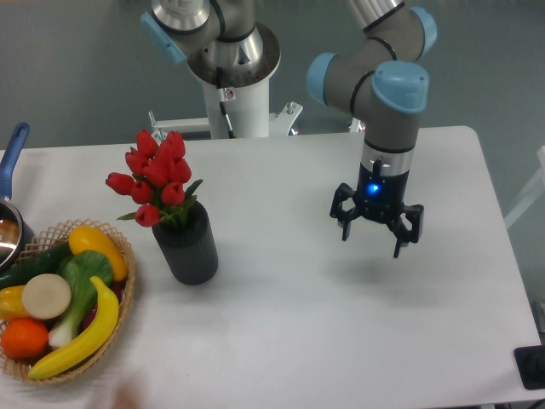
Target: Insert the flowers into the vase
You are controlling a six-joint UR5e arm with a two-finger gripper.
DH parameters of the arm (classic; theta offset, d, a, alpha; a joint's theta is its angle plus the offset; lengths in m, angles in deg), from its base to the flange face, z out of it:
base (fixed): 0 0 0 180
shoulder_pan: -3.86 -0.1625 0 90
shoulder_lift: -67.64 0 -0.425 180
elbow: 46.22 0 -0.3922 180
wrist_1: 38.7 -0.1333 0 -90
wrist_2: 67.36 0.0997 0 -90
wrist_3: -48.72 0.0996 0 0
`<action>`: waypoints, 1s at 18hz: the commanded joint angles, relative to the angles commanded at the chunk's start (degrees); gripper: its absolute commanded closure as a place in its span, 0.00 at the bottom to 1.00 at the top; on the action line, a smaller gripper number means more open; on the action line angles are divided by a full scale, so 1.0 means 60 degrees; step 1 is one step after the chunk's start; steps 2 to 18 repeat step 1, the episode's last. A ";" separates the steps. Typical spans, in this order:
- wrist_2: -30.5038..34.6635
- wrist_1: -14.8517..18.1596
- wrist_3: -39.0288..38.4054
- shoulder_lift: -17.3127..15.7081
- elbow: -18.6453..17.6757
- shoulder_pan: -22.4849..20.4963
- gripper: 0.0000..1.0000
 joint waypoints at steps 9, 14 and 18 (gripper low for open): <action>0.0234 0.0015 0.0000 0.0014 0.0000 0.0015 0.00; 0.0234 0.0015 0.0000 0.0014 0.0000 0.0015 0.00; 0.0234 0.0015 0.0000 0.0014 0.0000 0.0015 0.00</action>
